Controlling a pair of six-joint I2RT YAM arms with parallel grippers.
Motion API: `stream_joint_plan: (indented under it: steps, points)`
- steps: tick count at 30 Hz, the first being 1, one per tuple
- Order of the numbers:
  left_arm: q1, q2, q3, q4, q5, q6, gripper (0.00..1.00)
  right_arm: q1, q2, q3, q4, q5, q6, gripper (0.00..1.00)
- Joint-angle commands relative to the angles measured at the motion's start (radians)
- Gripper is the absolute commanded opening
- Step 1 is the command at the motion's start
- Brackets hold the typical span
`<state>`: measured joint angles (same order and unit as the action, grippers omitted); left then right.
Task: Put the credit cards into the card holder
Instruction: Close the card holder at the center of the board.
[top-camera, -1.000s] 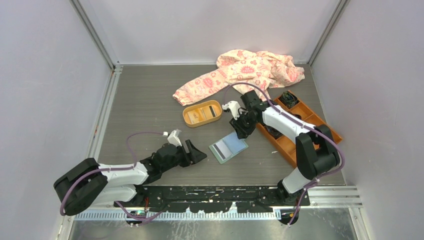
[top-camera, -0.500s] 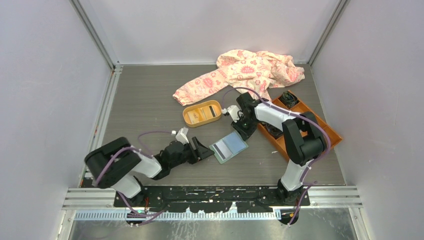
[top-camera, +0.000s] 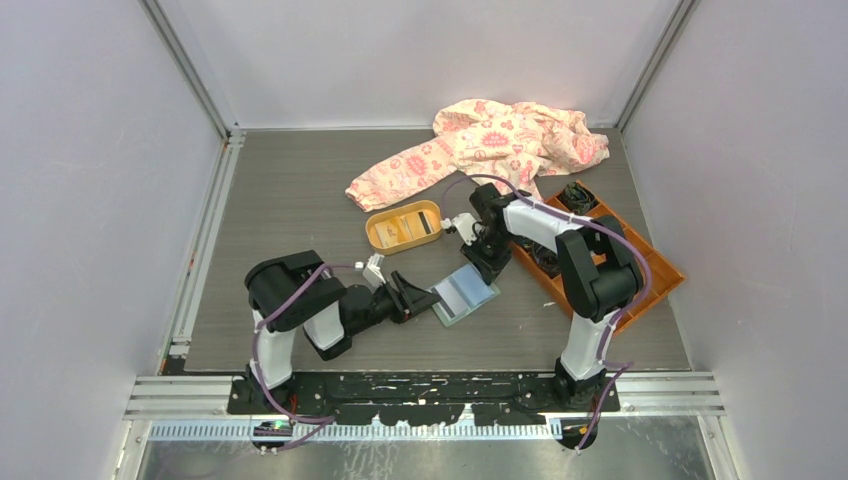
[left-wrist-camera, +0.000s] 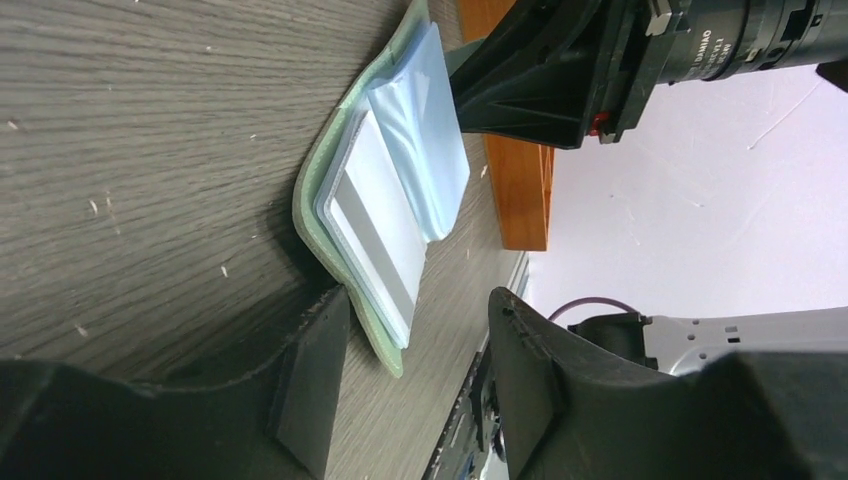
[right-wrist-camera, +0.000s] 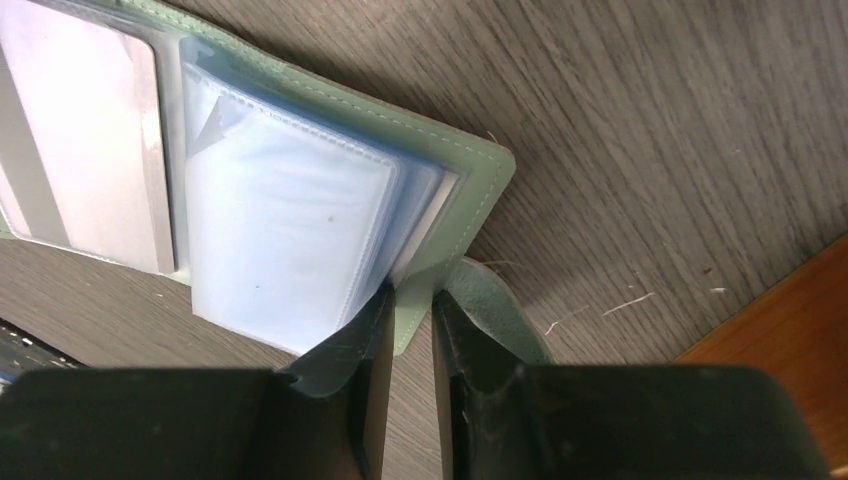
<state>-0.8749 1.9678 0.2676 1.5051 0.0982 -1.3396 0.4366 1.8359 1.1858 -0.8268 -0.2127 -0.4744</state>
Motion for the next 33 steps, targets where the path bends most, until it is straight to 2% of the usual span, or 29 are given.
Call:
stream_joint_plan:
  steps: [1, 7, 14, 20, 26, 33]
  points:
    - [-0.001, -0.04, -0.003, -0.077, 0.009, 0.07, 0.53, 0.013, 0.017, 0.031, -0.037, -0.094, 0.002, 0.26]
    - [-0.001, -0.067, 0.051, -0.079, 0.074, 0.091, 0.5, 0.014, 0.029, 0.043, -0.058, -0.145, 0.014, 0.26]
    - [-0.006, -0.1, 0.068, -0.075, 0.08, 0.108, 0.35, 0.014, 0.031, 0.05, -0.069, -0.185, 0.02, 0.26]
    - [-0.01, -0.139, 0.09, -0.137, 0.079, 0.12, 0.3, 0.014, 0.03, 0.054, -0.08, -0.224, 0.023, 0.26]
    - [-0.023, -0.182, 0.163, -0.293, 0.108, 0.152, 0.36, 0.014, 0.021, 0.066, -0.087, -0.285, 0.043, 0.26]
    - [-0.03, -0.193, 0.254, -0.471, 0.118, 0.204, 0.42, -0.023, -0.05, 0.066, -0.064, -0.274, 0.068, 0.28]
